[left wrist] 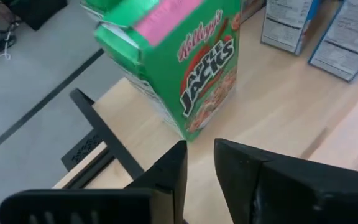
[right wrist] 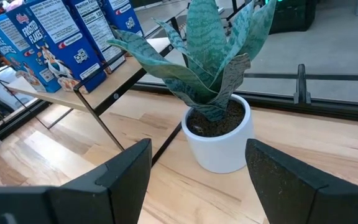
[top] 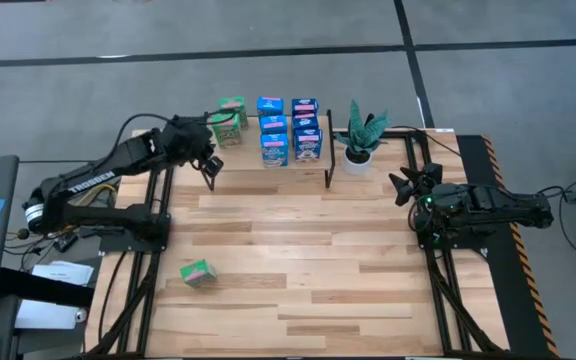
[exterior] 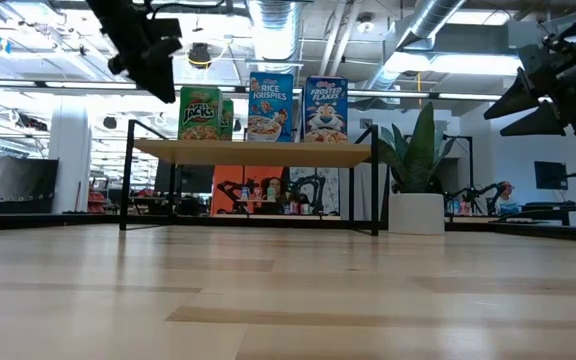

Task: Stack cereal on shelf
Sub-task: Put the right green cereal box on the shelf aligned with the other green cereal box

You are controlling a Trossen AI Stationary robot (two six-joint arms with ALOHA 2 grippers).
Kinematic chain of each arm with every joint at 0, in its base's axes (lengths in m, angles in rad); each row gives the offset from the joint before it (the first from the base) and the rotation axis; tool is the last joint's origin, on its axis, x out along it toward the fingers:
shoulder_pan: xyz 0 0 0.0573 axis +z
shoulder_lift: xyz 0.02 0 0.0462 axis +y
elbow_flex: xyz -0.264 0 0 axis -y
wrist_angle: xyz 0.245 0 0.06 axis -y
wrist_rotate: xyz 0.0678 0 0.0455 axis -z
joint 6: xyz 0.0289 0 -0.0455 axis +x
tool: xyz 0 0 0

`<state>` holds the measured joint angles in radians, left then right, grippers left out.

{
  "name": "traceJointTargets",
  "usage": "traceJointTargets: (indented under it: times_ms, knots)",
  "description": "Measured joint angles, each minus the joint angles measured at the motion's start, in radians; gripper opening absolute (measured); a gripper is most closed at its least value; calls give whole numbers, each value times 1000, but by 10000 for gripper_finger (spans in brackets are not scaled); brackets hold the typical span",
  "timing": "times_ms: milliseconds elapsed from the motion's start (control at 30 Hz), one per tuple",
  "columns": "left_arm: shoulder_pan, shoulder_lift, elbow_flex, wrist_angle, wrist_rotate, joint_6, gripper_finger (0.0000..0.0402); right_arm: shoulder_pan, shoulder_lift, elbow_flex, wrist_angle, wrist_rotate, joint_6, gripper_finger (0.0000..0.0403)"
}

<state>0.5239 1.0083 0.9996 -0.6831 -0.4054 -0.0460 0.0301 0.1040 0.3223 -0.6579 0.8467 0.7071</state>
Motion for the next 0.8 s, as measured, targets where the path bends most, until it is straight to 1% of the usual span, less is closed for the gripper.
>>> traceJointTargets:
  times_ms: [133, 300, 467, 667, 800]
  knots:
    - [10, 21, -31, 41, 0, 13, 68, 0, 0, 0, 0, 0, 0, 286]
    - [33, 63, -35, 108, -2, 49, 67, 0, 0, 0, 0, 0, 0, 286]
    - [49, 118, -35, 196, 41, 58, 67, 0, 0, 0, 0, 0, 0, 286]
    - [50, 173, -35, 247, 43, 79, 67, 0, 0, 0, 0, 0, 0, 286]
    - [50, 191, -35, 269, 62, 79, 67, 0, 0, 0, 0, 0, 0, 286]
